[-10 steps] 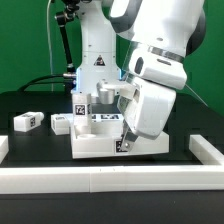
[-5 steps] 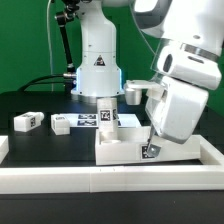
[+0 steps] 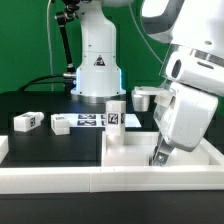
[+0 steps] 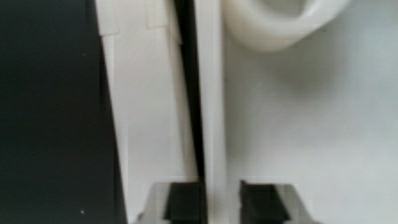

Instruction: Assemble square table

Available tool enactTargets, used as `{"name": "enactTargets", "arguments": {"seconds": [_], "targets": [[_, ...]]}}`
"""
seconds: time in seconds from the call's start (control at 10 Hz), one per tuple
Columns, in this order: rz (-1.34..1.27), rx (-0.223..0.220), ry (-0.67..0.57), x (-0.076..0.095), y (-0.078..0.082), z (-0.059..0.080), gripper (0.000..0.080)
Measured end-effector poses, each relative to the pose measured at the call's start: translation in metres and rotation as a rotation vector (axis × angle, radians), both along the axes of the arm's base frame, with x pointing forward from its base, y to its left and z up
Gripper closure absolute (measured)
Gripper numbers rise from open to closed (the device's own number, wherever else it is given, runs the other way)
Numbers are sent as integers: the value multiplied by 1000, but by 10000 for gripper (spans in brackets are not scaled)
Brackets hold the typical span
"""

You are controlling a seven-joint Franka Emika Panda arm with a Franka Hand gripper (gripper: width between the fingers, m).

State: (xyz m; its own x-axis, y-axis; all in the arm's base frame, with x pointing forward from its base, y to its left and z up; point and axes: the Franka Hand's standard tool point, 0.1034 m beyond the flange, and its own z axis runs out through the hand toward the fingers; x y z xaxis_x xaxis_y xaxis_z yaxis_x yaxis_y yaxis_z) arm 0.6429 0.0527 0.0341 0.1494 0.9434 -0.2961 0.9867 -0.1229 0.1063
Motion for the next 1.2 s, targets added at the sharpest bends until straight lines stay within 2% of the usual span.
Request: {"name": "enactTargets", "arguments": {"seconds": [0.1,0.2,0.3,0.4,0.5,0.6,0.7,1.0,1.2], "targets": [[-2,0,0,0,-1,0,525],[-3,0,0,0,-1,0,525],[-5,0,-1,0,-2,0,323],[-7,0,-1,0,-3,0,210],[4,-8,-3,1,-9,6,210],[15,-11,8,-1,-20,16,162],[13,-13,39,-9,-35,28,153],[-35,1,58,-40,-57,56,150],[-64,10,67,-61,-78,67,150]]}}
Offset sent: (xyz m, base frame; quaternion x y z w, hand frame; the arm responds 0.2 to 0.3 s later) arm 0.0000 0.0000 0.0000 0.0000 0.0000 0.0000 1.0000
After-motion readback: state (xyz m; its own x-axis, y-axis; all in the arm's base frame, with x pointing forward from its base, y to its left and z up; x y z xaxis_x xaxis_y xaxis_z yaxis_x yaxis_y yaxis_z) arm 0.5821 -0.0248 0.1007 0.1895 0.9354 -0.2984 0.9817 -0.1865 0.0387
